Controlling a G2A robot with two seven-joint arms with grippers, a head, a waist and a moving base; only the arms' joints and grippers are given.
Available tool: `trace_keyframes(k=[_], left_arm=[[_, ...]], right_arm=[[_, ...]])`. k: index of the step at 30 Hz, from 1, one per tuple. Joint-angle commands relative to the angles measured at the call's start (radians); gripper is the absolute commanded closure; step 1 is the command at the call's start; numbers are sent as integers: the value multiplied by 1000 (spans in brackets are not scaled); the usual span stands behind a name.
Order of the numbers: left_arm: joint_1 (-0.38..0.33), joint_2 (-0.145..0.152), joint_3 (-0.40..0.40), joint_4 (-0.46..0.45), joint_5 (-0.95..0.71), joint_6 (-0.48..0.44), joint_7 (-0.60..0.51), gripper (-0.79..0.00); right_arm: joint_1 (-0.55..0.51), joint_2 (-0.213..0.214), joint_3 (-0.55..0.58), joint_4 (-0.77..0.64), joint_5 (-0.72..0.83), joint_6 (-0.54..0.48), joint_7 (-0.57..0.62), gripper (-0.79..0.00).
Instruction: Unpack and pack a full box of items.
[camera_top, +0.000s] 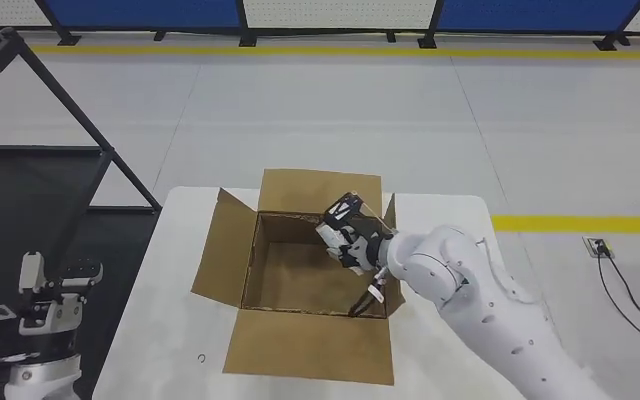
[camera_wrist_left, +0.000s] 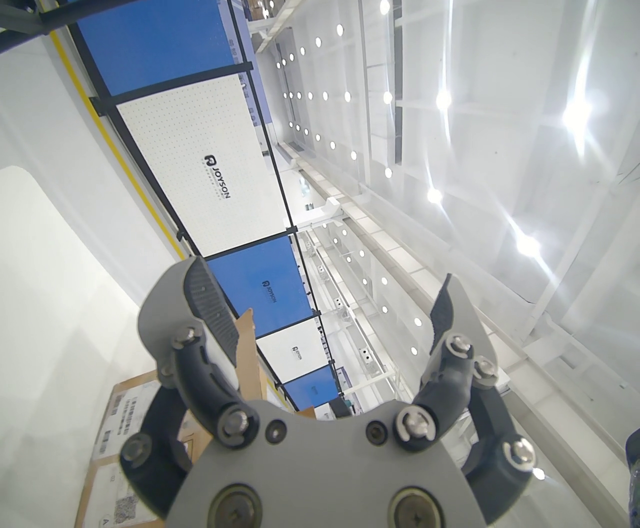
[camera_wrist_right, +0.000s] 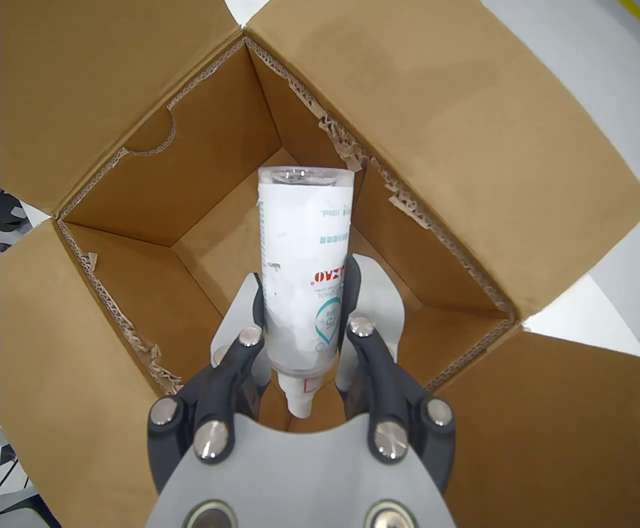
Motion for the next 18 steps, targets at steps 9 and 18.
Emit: trace_keyframes(k=[9, 18], left_arm=[[12, -1, -6, -4, 7, -6, 4, -785], [21, -2, -13, -11, 8, -6, 9, -785]], right_arm=[[65, -56, -137, 31, -137, 5, -84, 0], [45, -60, -113, -37, -198, -9, -88, 0]])
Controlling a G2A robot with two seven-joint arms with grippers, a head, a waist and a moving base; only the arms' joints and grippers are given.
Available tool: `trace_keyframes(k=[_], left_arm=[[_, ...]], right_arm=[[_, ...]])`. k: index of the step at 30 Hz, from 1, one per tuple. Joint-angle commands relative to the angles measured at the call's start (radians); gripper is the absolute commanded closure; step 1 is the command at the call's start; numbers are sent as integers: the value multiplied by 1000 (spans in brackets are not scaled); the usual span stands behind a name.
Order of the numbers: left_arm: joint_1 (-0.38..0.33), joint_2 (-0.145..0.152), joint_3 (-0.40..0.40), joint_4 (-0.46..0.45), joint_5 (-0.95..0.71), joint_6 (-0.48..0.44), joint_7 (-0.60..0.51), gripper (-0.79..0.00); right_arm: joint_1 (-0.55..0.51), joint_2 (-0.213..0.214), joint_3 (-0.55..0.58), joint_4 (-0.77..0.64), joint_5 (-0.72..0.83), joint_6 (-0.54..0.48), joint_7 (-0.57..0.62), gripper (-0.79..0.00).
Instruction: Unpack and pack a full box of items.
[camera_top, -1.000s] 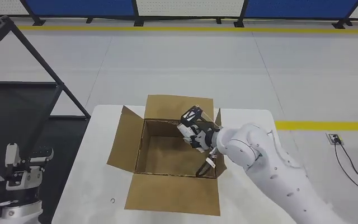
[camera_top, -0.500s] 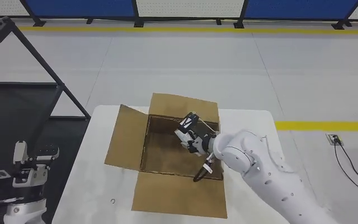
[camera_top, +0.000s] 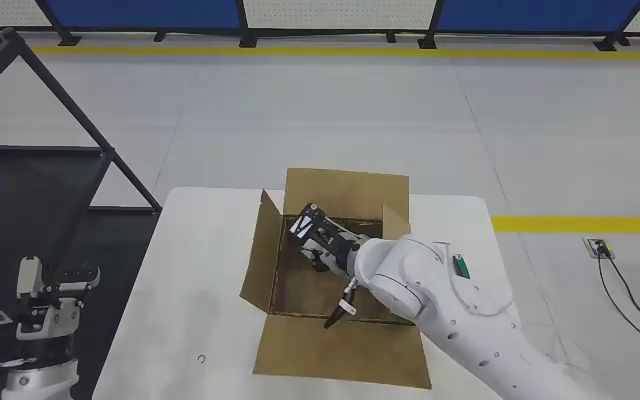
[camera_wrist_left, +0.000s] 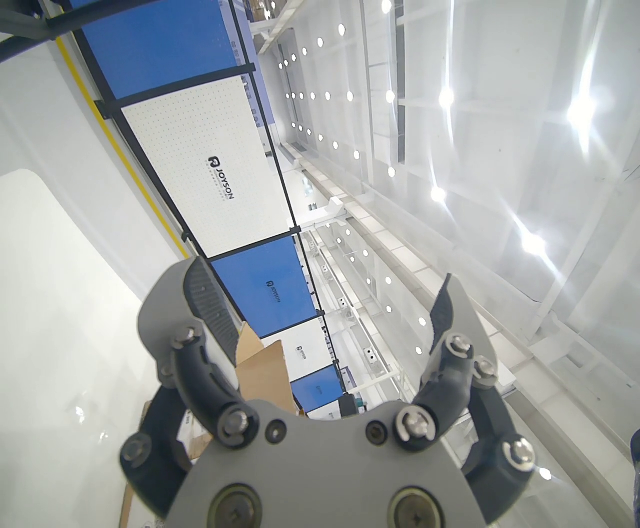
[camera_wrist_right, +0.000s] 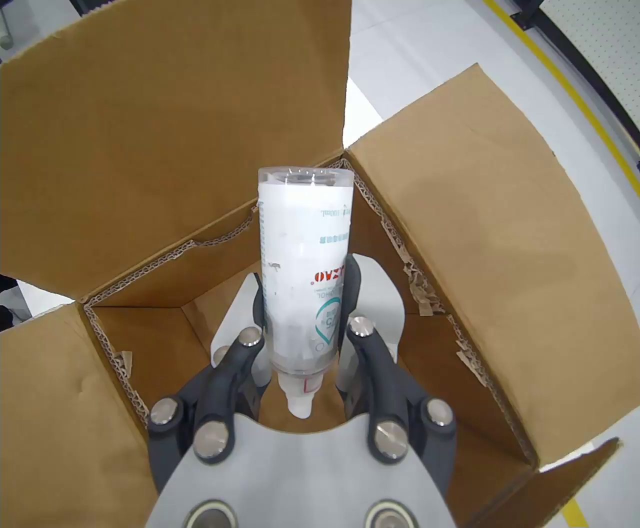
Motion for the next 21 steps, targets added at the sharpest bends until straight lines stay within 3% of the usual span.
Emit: trace_keyframes(k=[1, 9, 21], left_arm=[[-2, 0, 3, -4, 4, 3, 0, -785], [-11, 0, 20, -8, 17, 11, -7, -785], [-42, 1, 75, -22, 51, 28, -29, -785]], right_arm=[[-7, 1, 7, -13, -20, 1, 13, 0], [-82, 28, 102, -121, -113, 38, 86, 0], [-396, 105, 430, -463, -275, 120, 168, 0]])
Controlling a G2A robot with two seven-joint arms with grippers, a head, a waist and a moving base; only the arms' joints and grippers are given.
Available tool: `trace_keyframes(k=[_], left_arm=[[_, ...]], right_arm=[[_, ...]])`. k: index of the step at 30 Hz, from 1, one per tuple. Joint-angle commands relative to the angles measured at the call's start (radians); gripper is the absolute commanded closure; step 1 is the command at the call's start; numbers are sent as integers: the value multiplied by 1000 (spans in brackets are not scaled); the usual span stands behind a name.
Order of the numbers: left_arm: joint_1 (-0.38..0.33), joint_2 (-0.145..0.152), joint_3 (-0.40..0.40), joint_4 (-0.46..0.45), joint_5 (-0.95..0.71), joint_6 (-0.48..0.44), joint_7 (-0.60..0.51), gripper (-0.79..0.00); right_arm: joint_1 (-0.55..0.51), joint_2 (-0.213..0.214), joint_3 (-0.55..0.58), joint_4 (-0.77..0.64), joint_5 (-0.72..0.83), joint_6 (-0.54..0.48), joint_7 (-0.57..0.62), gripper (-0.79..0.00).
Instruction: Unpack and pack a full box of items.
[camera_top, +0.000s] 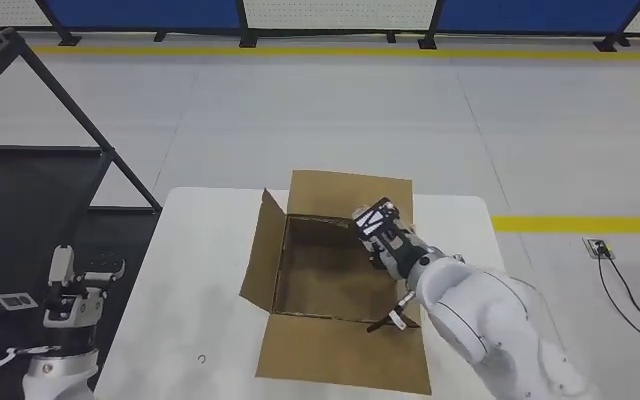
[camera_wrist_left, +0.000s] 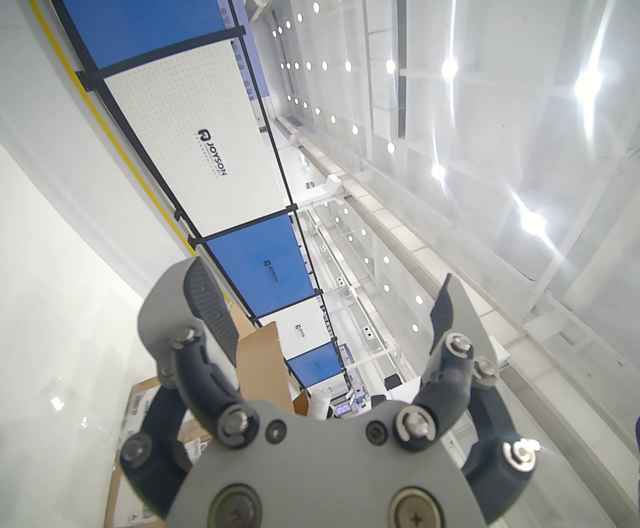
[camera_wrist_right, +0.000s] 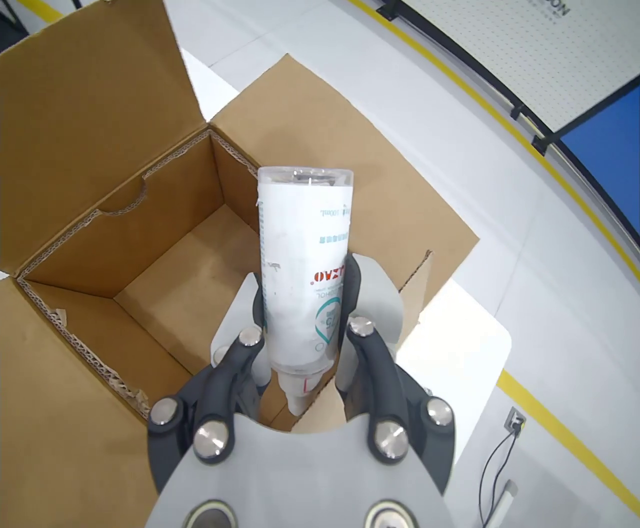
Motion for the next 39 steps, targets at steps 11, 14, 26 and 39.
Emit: trace_keyframes(k=[11, 14, 26, 39], left_arm=[[-10, 0, 32, -2, 24, 4, 2, -785], [-9, -1, 35, -4, 26, 4, 6, -785], [-1, -1, 45, -13, 36, 2, 11, -785], [11, -1, 44, -19, 47, 2, 16, -785]], right_arm=[[-270, 32, 284, -168, 11, 29, -50, 0], [-308, 35, 327, -184, 6, 41, -53, 0], [-322, 35, 410, -30, 68, 99, 15, 0], [-200, 21, 337, 189, 114, 188, 119, 0]])
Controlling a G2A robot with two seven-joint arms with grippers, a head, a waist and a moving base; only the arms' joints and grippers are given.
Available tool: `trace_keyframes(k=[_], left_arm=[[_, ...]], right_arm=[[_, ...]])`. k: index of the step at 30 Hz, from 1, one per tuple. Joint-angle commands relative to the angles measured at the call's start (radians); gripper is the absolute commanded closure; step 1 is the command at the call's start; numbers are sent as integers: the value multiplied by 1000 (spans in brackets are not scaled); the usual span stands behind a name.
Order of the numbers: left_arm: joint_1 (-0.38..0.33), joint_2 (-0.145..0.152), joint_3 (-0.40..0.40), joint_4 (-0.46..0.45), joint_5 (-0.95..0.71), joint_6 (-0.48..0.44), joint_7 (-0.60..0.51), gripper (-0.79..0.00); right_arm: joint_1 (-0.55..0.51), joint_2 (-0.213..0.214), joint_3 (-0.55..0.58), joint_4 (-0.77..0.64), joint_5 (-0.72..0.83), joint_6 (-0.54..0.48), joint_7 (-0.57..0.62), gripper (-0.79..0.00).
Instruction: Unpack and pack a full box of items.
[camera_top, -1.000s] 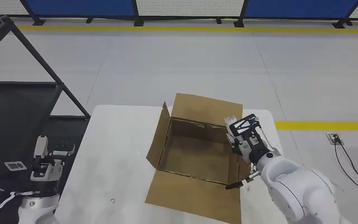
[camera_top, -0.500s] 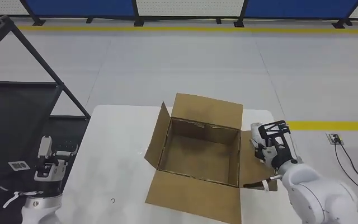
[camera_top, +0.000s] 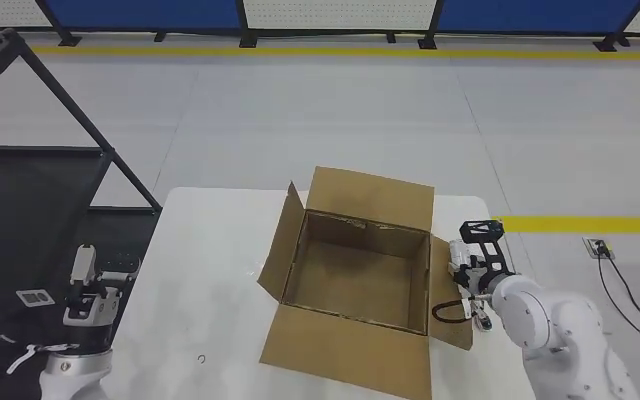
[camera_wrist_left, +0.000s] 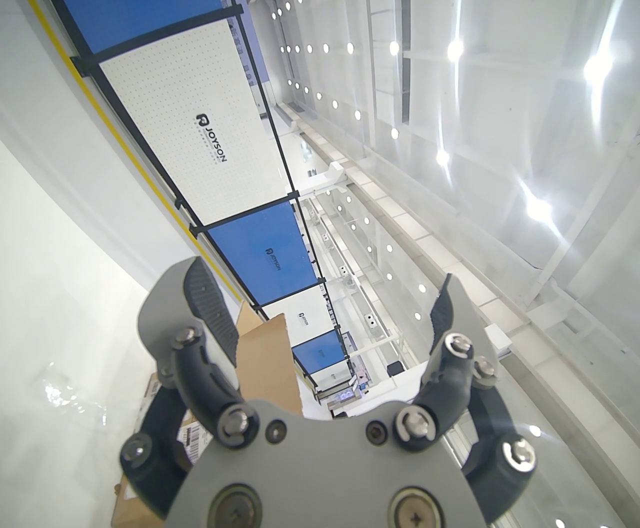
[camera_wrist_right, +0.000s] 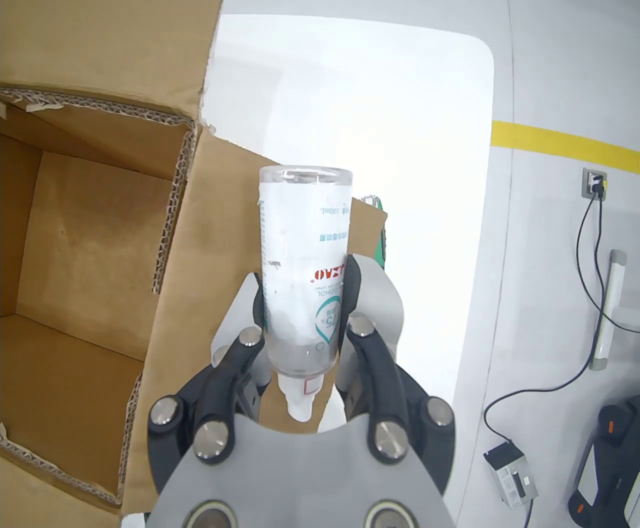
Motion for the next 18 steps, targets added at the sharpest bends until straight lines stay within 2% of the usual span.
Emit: trace_keyframes(k=[1, 18], left_arm=[[2, 0, 0, -1, 2, 1, 1, -785], [27, -2, -16, -11, -7, -12, 14, -785]], right_arm=[[12, -2, -14, 17, 7, -7, -4, 0], [136, -21, -131, 139, 42, -60, -26, 0]])
